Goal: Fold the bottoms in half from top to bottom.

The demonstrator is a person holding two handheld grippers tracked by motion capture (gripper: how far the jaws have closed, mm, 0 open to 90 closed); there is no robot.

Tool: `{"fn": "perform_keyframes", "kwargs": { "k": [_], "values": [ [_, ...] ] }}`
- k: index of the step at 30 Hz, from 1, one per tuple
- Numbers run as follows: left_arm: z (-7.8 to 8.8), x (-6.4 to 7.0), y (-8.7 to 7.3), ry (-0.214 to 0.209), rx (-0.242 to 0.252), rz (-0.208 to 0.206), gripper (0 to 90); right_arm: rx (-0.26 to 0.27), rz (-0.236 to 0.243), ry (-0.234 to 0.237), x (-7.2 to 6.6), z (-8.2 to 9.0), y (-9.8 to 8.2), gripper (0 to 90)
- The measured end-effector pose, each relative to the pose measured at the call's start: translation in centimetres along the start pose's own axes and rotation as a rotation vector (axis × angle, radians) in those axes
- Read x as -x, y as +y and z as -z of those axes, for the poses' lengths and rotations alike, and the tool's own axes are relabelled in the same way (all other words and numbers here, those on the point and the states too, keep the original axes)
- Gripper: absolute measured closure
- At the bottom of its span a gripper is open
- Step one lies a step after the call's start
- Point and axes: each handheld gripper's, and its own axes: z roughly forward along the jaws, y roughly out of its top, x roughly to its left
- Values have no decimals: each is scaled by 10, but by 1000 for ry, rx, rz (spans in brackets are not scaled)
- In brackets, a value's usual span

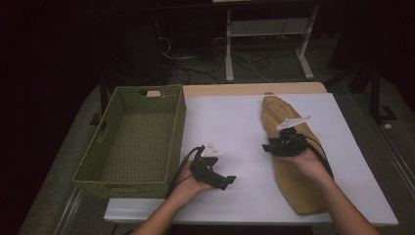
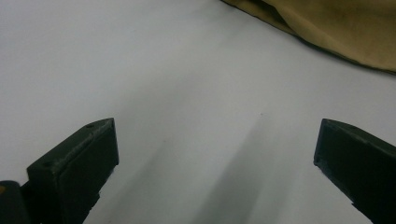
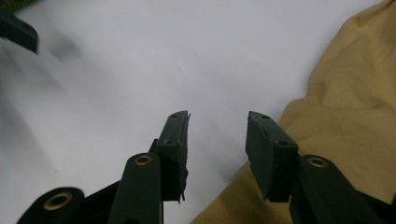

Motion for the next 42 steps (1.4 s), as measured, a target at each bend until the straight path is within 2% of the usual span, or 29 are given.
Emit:
{"fn": "perform_keyframes", "kwargs": {
  "k": [3,14,19,26,34,37,42],
  "values": [
    [1,0,-1,2,-5,-2,1,-40,20,-19,-2,-7,-2,586],
    [4,-1,-1,10,-3,-5,1,-83,42,-103,3,-11,-8,584],
    [4,-2,-1,11,-1,-6,1,-76,40,-117,3,-8,-10,577],
    [5,-1,-1,10,2,-3,1,-121,46,-124,4,-17,-14,600],
    [5,-1,-1,14,2,-5,1,-128,52,-151,6,-19,-16,741],
    [6,0,0,15,3,-5,1,-128,68,-179,6,-19,-16,838],
    [5,-1,0,15,3,-4,1,-115,61,-180,7,-19,-17,869]
  ]
}}
